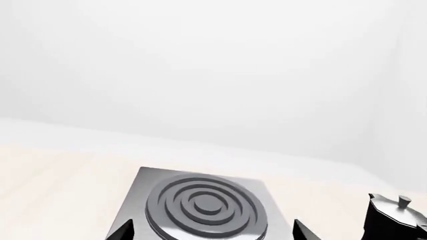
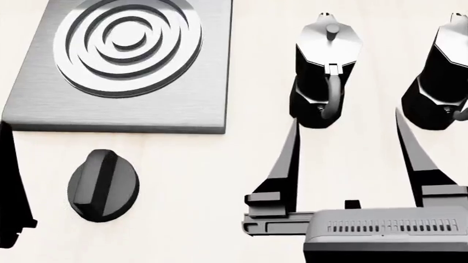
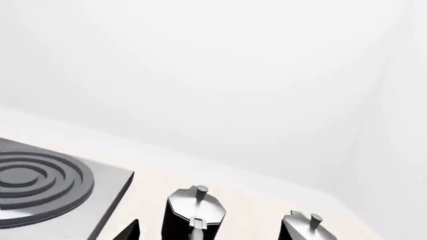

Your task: Turn off the stove.

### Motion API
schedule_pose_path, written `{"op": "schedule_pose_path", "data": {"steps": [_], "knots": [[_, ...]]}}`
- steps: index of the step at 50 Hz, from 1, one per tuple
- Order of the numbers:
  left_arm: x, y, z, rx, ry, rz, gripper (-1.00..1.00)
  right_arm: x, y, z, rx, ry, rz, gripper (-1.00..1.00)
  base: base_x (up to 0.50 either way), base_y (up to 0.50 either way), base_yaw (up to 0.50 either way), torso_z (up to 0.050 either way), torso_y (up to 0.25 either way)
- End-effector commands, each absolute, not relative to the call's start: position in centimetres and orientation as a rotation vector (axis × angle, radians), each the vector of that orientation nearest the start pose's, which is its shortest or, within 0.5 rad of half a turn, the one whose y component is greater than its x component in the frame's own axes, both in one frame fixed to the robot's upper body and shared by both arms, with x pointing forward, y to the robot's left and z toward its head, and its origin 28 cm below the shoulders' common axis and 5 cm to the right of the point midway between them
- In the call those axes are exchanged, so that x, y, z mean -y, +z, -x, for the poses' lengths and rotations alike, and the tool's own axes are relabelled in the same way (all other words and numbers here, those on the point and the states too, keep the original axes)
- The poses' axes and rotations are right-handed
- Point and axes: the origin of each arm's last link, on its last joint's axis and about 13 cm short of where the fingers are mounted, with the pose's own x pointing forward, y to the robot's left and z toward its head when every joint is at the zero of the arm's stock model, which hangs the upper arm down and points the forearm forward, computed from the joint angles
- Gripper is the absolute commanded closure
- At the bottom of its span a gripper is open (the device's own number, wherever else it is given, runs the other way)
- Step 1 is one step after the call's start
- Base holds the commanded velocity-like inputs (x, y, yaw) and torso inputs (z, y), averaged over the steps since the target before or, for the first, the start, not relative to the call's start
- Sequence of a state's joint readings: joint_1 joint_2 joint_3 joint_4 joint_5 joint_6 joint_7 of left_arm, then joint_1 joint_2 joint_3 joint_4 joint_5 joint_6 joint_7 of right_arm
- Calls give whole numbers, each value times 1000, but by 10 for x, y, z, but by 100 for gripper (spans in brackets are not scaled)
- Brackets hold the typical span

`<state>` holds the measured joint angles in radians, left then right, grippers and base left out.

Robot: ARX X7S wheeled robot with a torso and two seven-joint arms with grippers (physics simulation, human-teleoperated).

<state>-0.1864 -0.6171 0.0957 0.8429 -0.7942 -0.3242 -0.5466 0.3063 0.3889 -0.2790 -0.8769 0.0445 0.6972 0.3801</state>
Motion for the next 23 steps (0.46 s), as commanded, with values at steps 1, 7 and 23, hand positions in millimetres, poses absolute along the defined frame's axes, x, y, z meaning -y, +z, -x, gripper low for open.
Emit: {"op": "schedule_pose_path", "data": {"steps": [1, 7, 23], "knots": [[-233, 204, -182, 448, -101, 182, -100, 102, 196, -205, 508, -84, 276, -100, 0, 0, 0, 0, 0], [-233, 207, -182, 455, -104, 190, -100, 101, 199, -207, 516, -80, 276, -100, 0, 0, 0, 0, 0], [-230, 218, -179, 479, -121, 207, -100, 99, 207, -209, 537, -68, 276, -100, 0, 0, 0, 0, 0]]}}
